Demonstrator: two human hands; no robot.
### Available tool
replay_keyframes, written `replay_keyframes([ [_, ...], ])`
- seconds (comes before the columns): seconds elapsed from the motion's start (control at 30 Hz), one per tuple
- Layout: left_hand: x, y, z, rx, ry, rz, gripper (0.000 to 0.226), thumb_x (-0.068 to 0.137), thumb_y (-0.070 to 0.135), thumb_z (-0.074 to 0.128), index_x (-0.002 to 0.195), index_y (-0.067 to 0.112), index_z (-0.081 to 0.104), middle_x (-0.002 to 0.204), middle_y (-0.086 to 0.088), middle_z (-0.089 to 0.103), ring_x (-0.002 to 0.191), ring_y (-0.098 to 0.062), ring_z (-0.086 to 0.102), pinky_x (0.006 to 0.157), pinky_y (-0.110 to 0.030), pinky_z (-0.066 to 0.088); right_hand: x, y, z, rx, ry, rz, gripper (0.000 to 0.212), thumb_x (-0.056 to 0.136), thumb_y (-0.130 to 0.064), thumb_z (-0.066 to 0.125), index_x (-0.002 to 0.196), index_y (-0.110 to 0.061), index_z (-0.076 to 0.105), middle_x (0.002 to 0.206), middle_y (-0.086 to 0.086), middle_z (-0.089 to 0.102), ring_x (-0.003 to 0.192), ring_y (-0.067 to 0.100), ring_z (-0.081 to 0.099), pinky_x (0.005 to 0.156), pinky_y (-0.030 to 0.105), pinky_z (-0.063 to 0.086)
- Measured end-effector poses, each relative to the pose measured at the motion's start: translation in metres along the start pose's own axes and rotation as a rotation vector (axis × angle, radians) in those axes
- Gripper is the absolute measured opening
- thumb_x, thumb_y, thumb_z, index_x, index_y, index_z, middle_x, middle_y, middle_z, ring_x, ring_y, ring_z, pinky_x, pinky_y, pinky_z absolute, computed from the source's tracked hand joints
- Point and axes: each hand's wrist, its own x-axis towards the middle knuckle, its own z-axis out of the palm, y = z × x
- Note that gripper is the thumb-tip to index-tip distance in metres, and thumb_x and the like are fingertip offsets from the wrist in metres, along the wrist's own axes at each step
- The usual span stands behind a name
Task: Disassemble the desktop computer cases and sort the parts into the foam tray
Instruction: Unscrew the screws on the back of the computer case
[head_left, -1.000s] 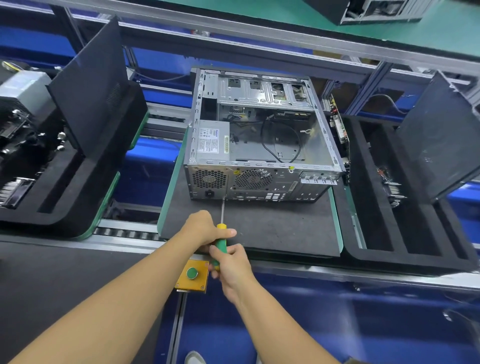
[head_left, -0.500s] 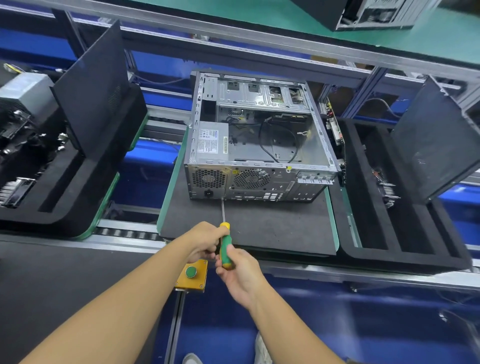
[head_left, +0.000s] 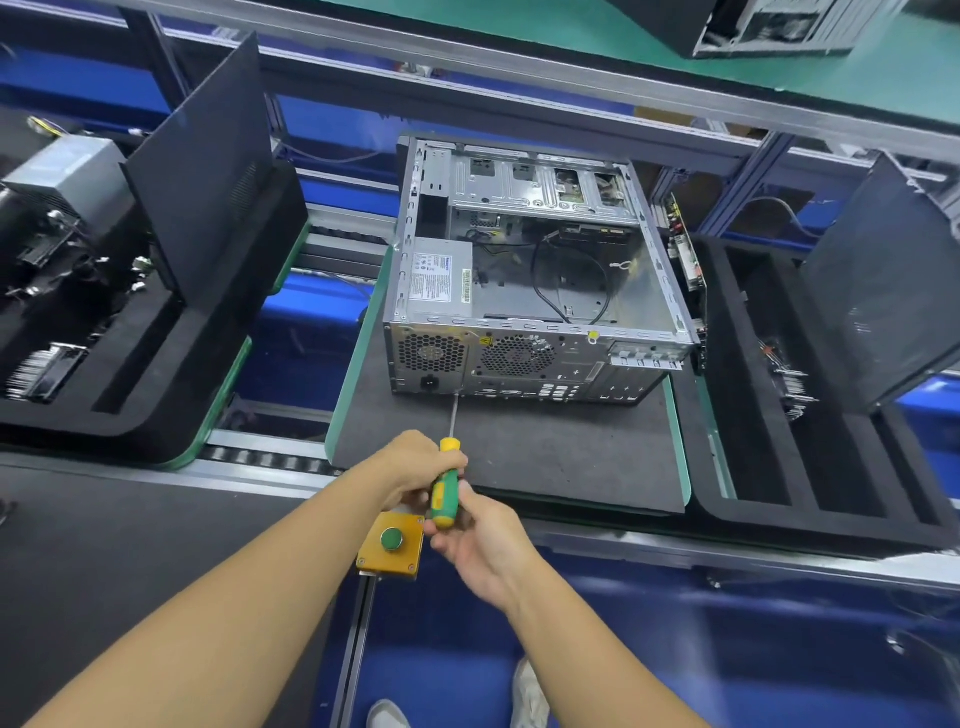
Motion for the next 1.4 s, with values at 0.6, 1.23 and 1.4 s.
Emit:
replay_keyframes([
  [0.6,-0.003,0.008,0.000,0.130,0.040,-0.037,0.059,0.076,0.070,0.068,0.068,0.013,0.057,0.051,0.000,0.040,0.039,-0.013,0.032,0.043,-0.019,0.029,-0.011,-0.010,-0.001,0.058,0.041,-0.022,0.017,0.097,-0.015,0.064,0.100,-0.002,0.053,0.071,0.009,0.060,0.060,0.017,0.057,0.050,0.027,0.049],
  [1.23,-0.007,0.008,0.007,-0.039,0.062,-0.069,0.049,0.078,0.057,0.077,0.077,0.009,0.067,0.059,-0.003,0.052,0.044,-0.013,0.040,0.045,-0.021,0.041,-0.007,-0.008,-0.002,0.036,0.119,-0.064,0.027,0.095,-0.014,0.068,0.115,-0.005,0.054,0.084,0.010,0.055,0.062,0.014,0.048,0.050,0.025,0.044],
  [1.4,-0.003,0.008,0.013,-0.228,-0.026,-0.102,0.030,0.089,0.035,0.068,0.078,0.008,0.061,0.048,0.001,0.043,0.040,-0.012,0.036,0.040,-0.021,0.038,-0.011,-0.007,-0.005,0.260,-0.016,0.055,0.042,0.104,-0.040,0.050,0.116,-0.001,0.061,0.083,0.013,0.063,0.063,0.016,0.052,0.051,0.026,0.045],
])
